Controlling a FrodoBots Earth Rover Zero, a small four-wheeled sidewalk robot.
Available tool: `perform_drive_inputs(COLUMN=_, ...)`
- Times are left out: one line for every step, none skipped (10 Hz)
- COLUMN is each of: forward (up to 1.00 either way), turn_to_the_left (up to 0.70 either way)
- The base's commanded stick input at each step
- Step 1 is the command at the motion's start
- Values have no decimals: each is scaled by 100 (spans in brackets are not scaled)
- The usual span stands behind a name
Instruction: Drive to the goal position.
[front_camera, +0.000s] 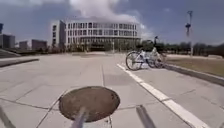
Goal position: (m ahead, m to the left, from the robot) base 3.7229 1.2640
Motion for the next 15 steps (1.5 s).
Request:
perform_drive_inputs(forward=70, turn_to_the_left=-6)
perform_drive_inputs(forward=70, turn_to_the_left=-25)
perform_drive_inputs(forward=70, turn_to_the_left=-15)
perform_drive_inputs(forward=70, turn_to_the_left=-6)
perform_drive_inputs(forward=70, turn_to_the_left=-1)
perform_drive_inputs(forward=70, turn_to_the_left=3)
perform_drive_inputs(forward=70, turn_to_the_left=3)
perform_drive_inputs(forward=70, turn_to_the_left=3)
perform_drive_inputs(forward=70, turn_to_the_left=3)
perform_drive_inputs(forward=70, turn_to_the_left=3)
perform_drive_inputs(forward=70, turn_to_the_left=3)
perform_drive_inputs(forward=70, turn_to_the_left=3)
perform_drive_inputs(forward=70, turn_to_the_left=3)
perform_drive_inputs(forward=70, turn_to_the_left=3)
perform_drive_inputs(forward=70, turn_to_the_left=3)
